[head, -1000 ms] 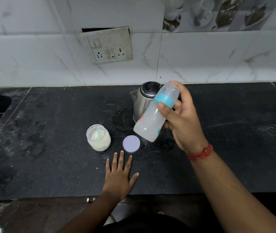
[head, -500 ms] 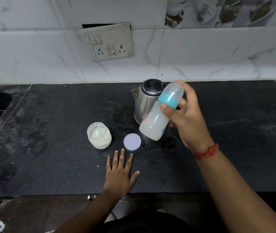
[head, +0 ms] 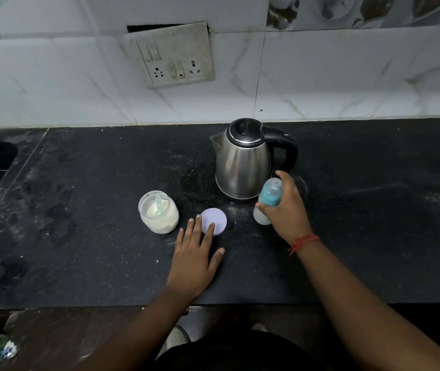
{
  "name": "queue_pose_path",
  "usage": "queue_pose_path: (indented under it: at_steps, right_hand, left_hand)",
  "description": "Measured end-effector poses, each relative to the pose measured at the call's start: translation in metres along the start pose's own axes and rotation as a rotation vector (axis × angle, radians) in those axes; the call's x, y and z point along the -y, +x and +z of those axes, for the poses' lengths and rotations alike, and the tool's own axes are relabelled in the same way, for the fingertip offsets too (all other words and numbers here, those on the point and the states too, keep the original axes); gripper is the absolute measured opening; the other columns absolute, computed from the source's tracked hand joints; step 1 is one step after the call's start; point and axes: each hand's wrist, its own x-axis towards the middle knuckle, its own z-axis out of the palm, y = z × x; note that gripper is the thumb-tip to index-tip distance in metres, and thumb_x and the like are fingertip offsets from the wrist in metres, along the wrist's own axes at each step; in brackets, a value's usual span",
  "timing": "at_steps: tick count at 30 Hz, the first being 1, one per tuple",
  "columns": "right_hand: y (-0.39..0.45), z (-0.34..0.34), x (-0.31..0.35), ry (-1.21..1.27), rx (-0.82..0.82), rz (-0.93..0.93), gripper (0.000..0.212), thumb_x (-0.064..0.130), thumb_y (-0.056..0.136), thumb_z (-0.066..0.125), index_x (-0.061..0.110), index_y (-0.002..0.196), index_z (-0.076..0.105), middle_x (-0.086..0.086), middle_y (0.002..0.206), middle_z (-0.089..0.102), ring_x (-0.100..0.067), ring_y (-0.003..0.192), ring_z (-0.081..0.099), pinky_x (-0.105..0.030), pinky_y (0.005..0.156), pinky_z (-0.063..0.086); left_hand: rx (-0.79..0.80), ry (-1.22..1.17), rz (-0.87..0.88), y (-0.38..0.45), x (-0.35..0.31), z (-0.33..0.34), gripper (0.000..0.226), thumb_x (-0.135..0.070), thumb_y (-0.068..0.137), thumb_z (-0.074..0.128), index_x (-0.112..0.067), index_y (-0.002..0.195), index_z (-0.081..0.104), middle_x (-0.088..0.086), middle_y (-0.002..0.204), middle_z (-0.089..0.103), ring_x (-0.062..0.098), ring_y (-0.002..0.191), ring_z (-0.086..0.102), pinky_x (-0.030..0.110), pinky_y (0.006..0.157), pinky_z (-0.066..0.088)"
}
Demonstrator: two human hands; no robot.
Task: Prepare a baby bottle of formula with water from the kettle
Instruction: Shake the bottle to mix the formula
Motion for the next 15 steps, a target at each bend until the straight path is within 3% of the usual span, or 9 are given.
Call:
queue_pose_path:
  at_steps: [6,11,15]
  right_hand:
    - [0.003,0.008,-0.024,-0.073,0.017,-0.027,0.079,0.007,0.078,0.082,0.015,0.145,0.041,-0.006,0.139,0.045,-0.011,0.118,0.047,-0.019,0.102,0.036]
    - [0.003,0.006,-0.037,-0.064,0.019,-0.019,0.080,0.009,0.078,0.083,0.013,0.145,0.041,-0.003,0.138,0.047,-0.010,0.120,0.047,0.003,0.095,0.028]
    - [0.002,0.002,-0.037,-0.040,0.067,0.002,0.088,0.016,0.077,0.085,0.017,0.150,0.035,-0.004,0.146,0.047,-0.014,0.131,0.048,-0.017,0.108,0.035]
  left_hand:
    - [-0.014,0.028,0.046,0.017,-0.003,-0.003,0.067,-0.057,0.101,0.032,-0.025,0.160,0.024,0.018,0.169,0.020,0.037,0.156,0.019,0.055,0.124,0.020]
    - [-0.004,0.027,0.032,0.023,-0.003,-0.003,0.069,-0.057,0.101,0.032,-0.024,0.161,0.026,0.018,0.170,0.018,0.038,0.157,0.017,0.053,0.124,0.019]
    - [-0.002,0.017,0.033,0.027,-0.005,-0.004,0.070,-0.058,0.100,0.032,-0.022,0.161,0.028,0.018,0.170,0.016,0.038,0.157,0.016,0.052,0.125,0.018]
